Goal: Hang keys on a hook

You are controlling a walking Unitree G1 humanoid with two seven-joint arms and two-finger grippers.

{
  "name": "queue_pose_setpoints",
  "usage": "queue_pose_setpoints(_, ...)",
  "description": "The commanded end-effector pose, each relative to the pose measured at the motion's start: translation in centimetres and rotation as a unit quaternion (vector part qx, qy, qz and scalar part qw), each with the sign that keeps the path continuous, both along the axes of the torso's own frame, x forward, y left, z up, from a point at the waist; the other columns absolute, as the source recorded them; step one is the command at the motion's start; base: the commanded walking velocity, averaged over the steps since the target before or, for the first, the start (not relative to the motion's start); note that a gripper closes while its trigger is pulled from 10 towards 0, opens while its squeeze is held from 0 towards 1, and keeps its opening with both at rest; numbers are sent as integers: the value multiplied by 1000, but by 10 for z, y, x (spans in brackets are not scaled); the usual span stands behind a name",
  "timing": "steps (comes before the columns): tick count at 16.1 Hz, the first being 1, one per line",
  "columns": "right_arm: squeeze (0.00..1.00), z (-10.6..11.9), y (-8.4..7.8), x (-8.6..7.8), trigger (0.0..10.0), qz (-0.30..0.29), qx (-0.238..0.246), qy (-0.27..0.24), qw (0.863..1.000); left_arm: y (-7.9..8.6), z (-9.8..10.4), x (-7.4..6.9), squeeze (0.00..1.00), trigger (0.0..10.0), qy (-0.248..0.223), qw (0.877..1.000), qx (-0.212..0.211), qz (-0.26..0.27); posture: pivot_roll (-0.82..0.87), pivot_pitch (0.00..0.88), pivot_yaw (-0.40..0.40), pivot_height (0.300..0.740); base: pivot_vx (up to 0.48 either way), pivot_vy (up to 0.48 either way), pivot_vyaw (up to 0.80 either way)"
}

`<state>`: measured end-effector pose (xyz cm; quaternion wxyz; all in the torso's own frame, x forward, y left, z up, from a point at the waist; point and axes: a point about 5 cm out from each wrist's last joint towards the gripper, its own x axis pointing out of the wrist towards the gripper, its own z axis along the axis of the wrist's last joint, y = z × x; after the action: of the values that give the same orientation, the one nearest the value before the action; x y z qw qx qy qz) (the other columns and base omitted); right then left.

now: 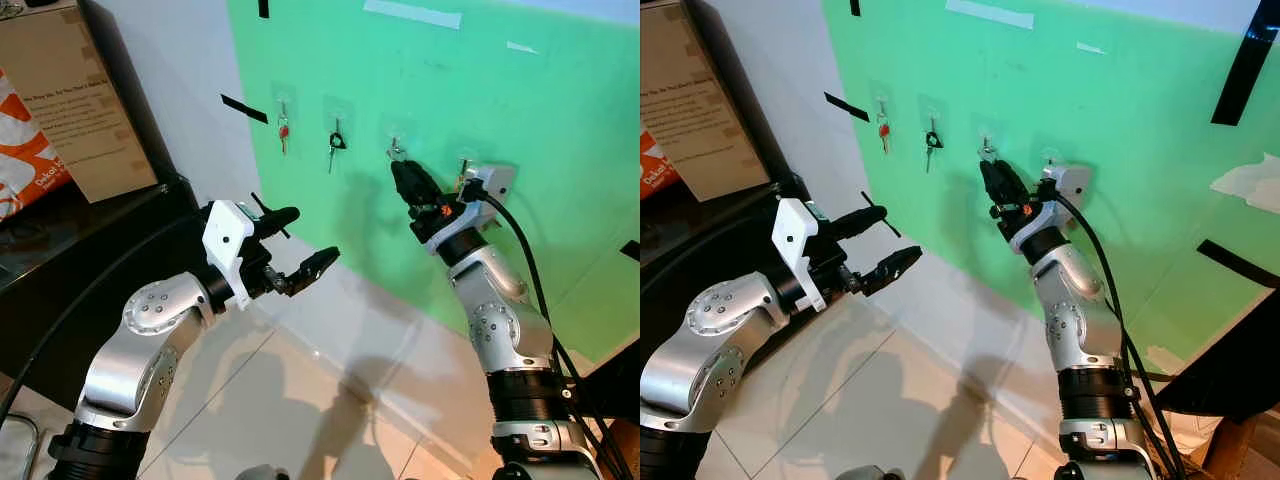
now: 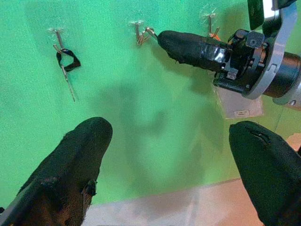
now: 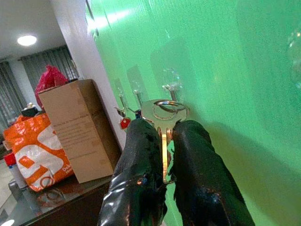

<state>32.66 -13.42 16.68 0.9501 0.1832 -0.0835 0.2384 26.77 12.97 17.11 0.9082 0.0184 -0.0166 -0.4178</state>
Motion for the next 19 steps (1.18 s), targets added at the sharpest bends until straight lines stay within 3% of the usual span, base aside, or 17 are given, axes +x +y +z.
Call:
queue_pose_setpoints(1, 0, -2, 0, -4, 10000, 4, -6, 2, 1000, 1, 3, 1, 0, 10000, -3, 1000, 4, -2, 10, 0, 89, 740, 0, 0, 0)
queue_pose_setpoints(11, 0, -5, 11, -8, 10000, 28, -36, -2, 999, 1, 3, 1, 0, 10000, -4, 1000, 5, 1, 13, 0, 87, 740, 0, 0, 0)
queue_pose_setpoints(19, 0, -16, 8, -4, 10000, 7, -20, 29, 999, 0, 3, 2, 0, 10000, -4, 1000, 5, 0, 14, 0, 88, 740, 0, 0, 0)
